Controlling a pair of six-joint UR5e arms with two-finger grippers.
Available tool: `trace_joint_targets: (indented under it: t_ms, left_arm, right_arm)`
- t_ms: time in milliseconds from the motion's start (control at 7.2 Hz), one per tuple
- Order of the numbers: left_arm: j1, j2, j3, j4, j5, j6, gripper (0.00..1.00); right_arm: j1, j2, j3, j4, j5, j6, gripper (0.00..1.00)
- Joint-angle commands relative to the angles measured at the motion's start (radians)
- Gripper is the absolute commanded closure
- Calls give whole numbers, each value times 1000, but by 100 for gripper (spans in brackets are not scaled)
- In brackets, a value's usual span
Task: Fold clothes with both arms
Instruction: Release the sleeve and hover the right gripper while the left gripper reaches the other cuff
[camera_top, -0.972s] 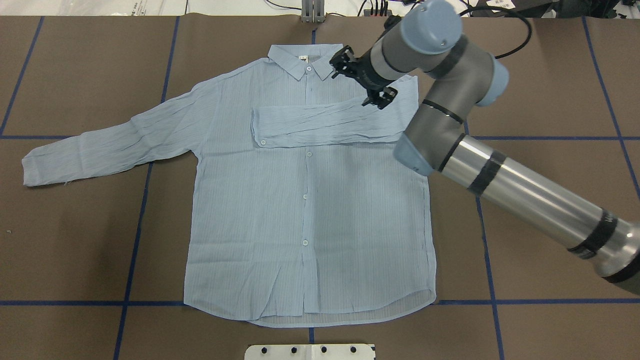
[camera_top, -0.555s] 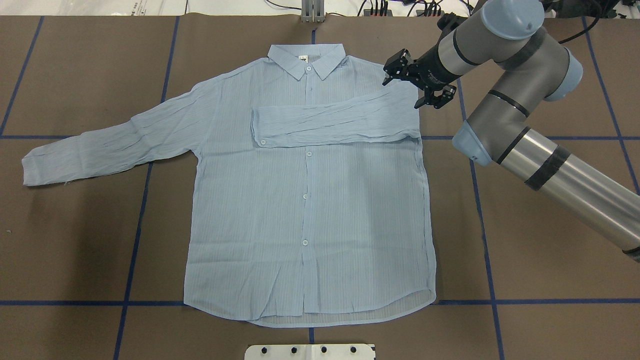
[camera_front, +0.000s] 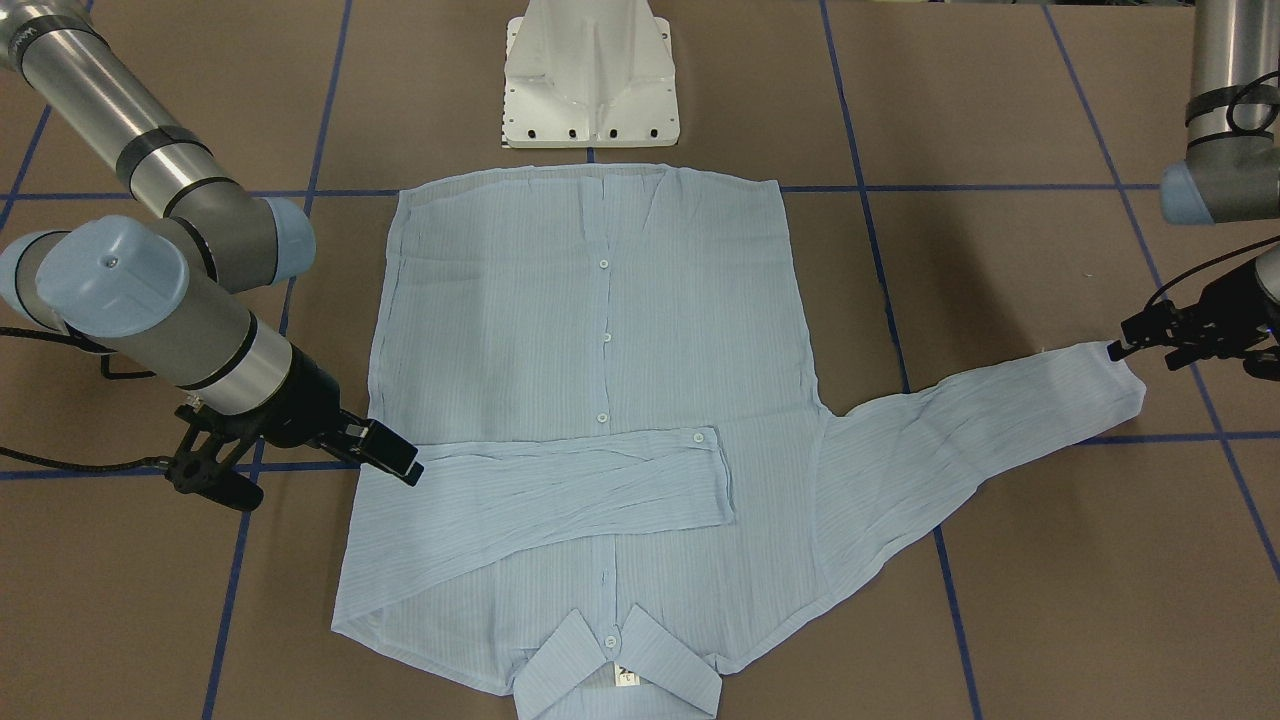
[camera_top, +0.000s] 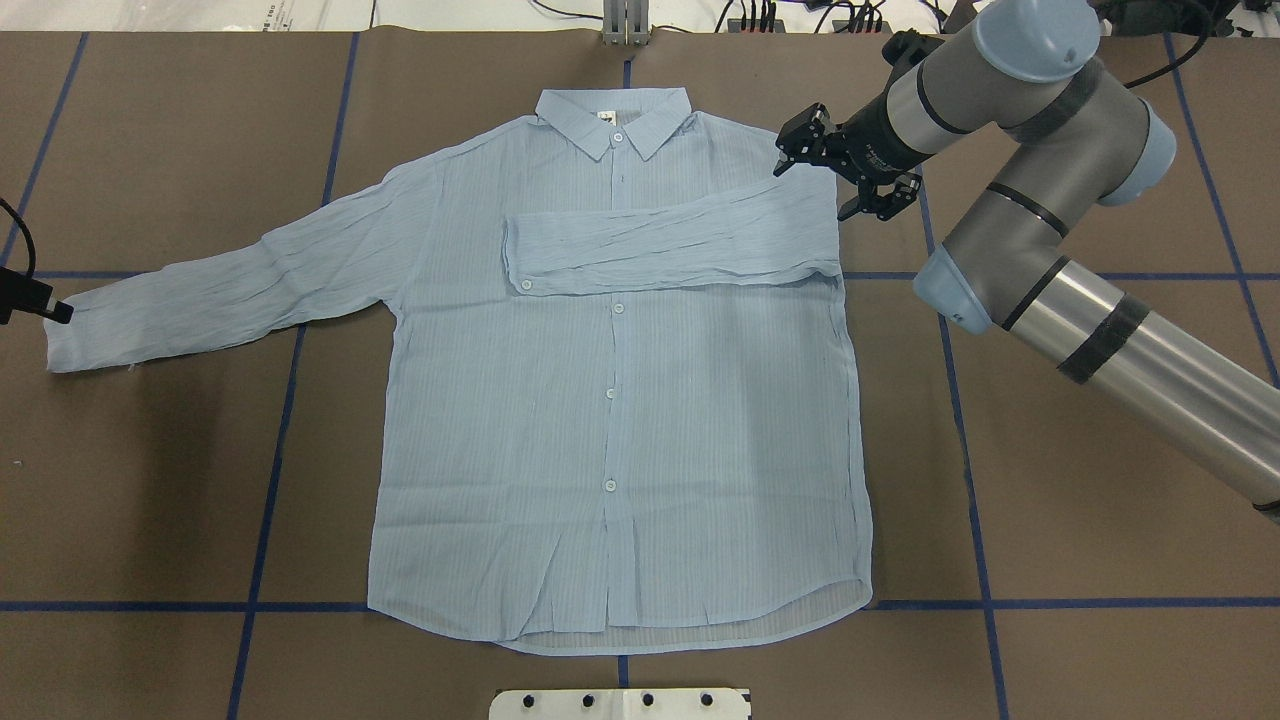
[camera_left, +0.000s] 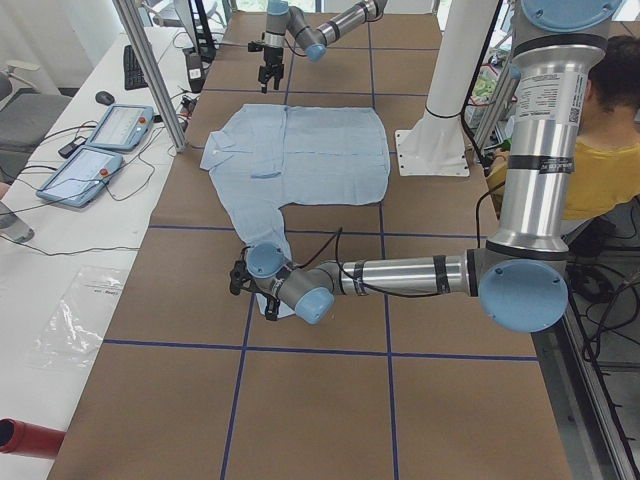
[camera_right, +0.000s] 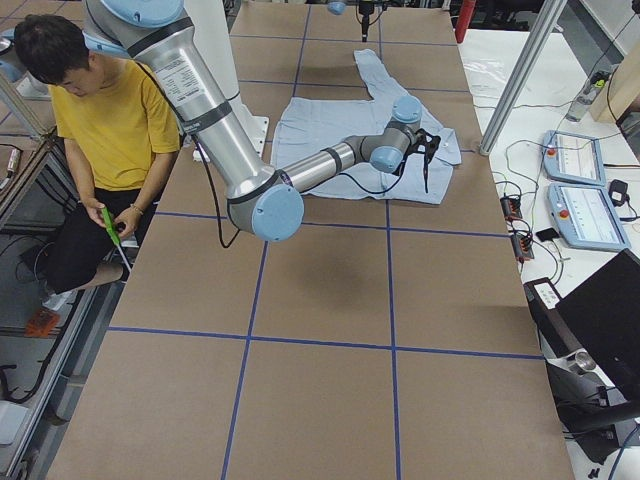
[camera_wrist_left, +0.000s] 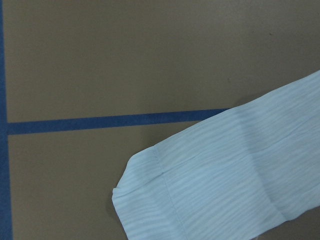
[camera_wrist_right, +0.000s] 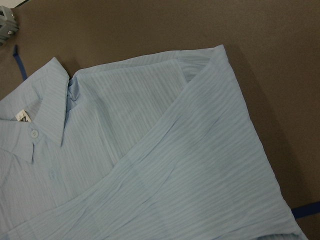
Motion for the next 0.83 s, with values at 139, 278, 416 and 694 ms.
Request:
trace_joint_targets:
  t_ms: [139, 278, 416, 694]
  left_arm:
    - [27, -3, 30, -9, 1, -4, 11]
    - [32, -3, 24, -9, 0, -7, 11]
    - [34, -2, 28, -9, 1, -4, 15]
    - [59, 3, 30, -9, -2, -7, 21]
  right_arm:
    - [-1, -6, 1, 3, 1, 0, 1]
    - [-1, -7, 1, 11, 1, 0, 1]
    - [-2, -15, -4, 38, -1, 0, 1]
    - [-2, -23, -4, 58, 1, 0, 1]
